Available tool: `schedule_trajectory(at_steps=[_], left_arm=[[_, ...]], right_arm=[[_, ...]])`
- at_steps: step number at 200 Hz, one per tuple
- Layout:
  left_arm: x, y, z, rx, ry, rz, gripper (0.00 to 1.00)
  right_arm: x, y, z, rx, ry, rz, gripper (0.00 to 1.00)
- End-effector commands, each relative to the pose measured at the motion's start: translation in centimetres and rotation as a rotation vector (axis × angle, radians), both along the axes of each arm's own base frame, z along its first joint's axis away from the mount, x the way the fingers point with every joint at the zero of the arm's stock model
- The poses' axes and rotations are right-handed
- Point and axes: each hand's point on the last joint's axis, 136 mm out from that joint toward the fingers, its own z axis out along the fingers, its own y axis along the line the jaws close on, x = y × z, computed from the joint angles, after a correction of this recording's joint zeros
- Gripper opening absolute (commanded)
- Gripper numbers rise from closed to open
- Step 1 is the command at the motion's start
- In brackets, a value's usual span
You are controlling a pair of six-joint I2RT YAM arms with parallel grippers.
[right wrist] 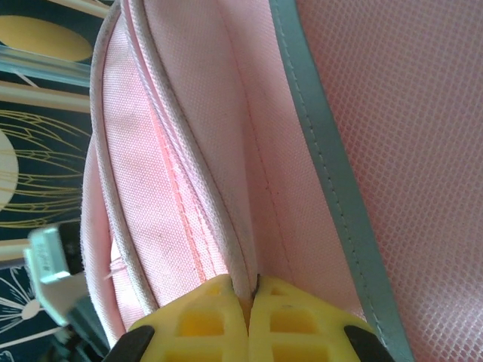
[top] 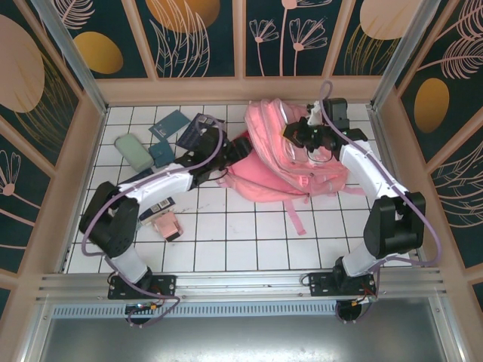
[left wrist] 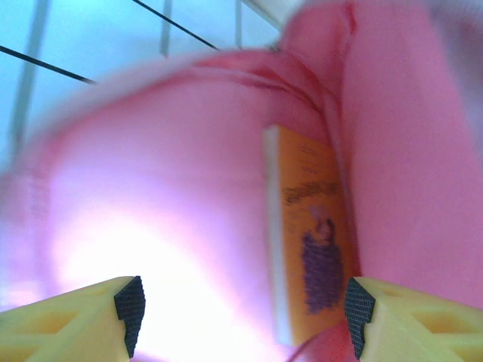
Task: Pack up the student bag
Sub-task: Close the student bag at the top-right of the table.
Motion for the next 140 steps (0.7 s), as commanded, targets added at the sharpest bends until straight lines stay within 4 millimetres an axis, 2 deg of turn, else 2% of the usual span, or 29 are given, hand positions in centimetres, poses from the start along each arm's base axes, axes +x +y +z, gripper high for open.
schedule_trajectory(at_steps=[1, 19, 52, 67, 73, 76, 100, 111, 140], left_arm=[[-0.3, 4.1, -0.2, 0.085, 0.003, 0.053, 0.71], [0.2, 6.1, -0.5, 0.114, -0.005, 0.072, 0.7], [2.4, 7.7, -1.5, 0.178, 0.009, 0.047, 0.66], [3.9, 8.4, -2.4, 0.207, 0.027, 0.051, 0.62], [4.6, 8.7, -2.1, 0.208, 0.018, 0.054, 0.59], [5.0, 8.8, -3.3, 0.22, 0.038, 0.056, 0.58], [8.0, 10.0, -4.8, 0.238, 0.057, 0.076, 0.47], [9.2, 10.6, -5.5, 0.248, 0.066, 0.084, 0.43], [12.1, 12.1, -7.4, 0.286, 0.085, 0.099, 0.38]], right_arm=[[0.7, -1.4, -0.7, -0.061, -0.064, -0.03, 0.0], [0.6, -0.7, -2.4, -0.109, -0.056, 0.001, 0.0], [0.5, 0.4, -5.9, -0.238, -0.04, 0.052, 0.0], [0.6, 0.7, -6.7, -0.278, -0.034, 0.06, 0.16], [0.5, 0.9, -6.7, -0.287, -0.036, 0.063, 0.22], [0.5, 1.0, -6.7, -0.291, -0.039, 0.064, 0.25], [0.7, 1.5, -6.1, -0.325, -0.063, 0.055, 0.44], [0.8, 1.7, -5.7, -0.342, -0.076, 0.05, 0.47], [0.6, 3.0, -4.4, -0.35, -0.104, 0.051, 0.54]])
